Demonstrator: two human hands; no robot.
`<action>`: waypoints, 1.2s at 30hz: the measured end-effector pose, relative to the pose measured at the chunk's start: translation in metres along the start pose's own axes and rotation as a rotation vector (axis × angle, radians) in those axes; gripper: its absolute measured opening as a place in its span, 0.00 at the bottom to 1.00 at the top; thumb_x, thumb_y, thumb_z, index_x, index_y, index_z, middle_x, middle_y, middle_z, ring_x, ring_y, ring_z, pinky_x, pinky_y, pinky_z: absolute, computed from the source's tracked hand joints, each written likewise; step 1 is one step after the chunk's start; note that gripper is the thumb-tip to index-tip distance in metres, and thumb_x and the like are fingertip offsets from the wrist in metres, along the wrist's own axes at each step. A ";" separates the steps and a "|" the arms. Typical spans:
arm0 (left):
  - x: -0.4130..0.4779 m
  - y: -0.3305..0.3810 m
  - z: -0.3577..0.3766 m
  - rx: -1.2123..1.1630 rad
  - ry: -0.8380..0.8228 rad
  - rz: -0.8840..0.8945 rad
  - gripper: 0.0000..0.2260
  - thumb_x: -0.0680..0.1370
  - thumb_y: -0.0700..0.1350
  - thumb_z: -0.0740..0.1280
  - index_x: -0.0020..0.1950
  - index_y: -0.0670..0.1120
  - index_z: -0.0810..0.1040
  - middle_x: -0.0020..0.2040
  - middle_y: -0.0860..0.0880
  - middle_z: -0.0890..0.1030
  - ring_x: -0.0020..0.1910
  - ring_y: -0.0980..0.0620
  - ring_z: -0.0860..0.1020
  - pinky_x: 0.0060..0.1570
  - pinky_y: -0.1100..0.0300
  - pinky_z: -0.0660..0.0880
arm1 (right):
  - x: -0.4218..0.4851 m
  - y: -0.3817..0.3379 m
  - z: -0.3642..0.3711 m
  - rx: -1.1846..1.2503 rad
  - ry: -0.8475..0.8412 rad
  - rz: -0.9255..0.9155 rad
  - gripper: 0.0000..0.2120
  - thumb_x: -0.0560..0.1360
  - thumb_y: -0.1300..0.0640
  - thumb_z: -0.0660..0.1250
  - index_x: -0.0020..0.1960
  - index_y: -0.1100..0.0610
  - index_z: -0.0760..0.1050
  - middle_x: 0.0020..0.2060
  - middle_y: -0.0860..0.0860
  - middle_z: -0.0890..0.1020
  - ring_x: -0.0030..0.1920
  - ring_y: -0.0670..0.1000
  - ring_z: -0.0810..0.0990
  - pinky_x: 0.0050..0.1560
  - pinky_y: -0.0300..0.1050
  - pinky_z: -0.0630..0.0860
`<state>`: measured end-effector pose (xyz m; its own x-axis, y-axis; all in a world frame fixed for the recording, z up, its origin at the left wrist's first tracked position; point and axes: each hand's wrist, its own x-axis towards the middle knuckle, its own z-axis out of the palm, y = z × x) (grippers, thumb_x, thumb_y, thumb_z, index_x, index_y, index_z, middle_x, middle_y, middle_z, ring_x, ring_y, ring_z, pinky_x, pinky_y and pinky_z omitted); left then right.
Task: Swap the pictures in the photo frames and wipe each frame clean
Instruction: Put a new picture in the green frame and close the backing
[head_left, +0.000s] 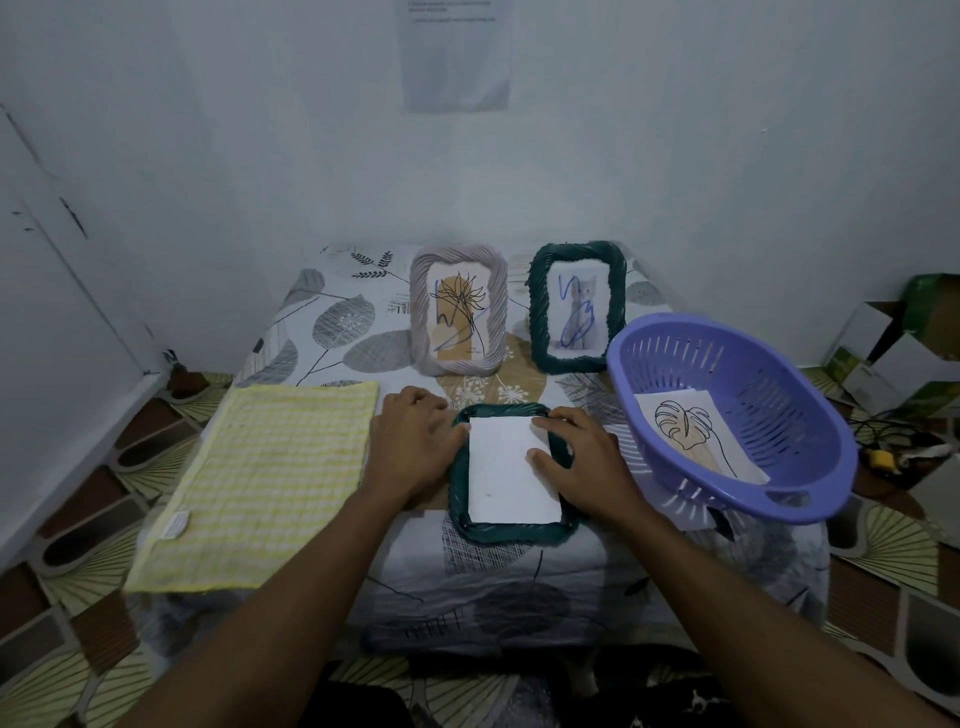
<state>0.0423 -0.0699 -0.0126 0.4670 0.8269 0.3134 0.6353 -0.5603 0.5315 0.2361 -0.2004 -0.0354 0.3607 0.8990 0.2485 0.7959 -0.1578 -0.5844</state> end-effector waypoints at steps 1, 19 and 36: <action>-0.001 -0.005 -0.002 0.026 0.001 -0.041 0.24 0.71 0.59 0.64 0.61 0.45 0.77 0.61 0.46 0.75 0.61 0.45 0.70 0.59 0.48 0.70 | 0.000 0.000 0.000 0.014 0.005 0.000 0.22 0.74 0.47 0.68 0.66 0.51 0.75 0.63 0.48 0.74 0.63 0.50 0.72 0.64 0.53 0.70; -0.014 -0.013 -0.013 -0.111 0.061 -0.275 0.14 0.66 0.47 0.72 0.39 0.42 0.69 0.40 0.48 0.71 0.40 0.50 0.70 0.33 0.60 0.61 | -0.001 -0.002 -0.001 0.053 0.031 0.010 0.21 0.76 0.49 0.67 0.67 0.53 0.73 0.64 0.49 0.73 0.62 0.49 0.71 0.64 0.49 0.70; 0.007 0.063 -0.014 -0.094 -0.099 -0.169 0.30 0.63 0.65 0.66 0.61 0.52 0.76 0.59 0.48 0.80 0.58 0.47 0.77 0.56 0.50 0.76 | 0.007 -0.019 -0.019 0.339 0.151 0.056 0.11 0.78 0.57 0.66 0.59 0.57 0.80 0.49 0.49 0.82 0.46 0.43 0.78 0.46 0.32 0.73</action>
<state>0.0768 -0.0993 0.0344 0.4200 0.8970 0.1377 0.6514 -0.4036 0.6425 0.2328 -0.1989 -0.0080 0.4868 0.8184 0.3055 0.5762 -0.0380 -0.8165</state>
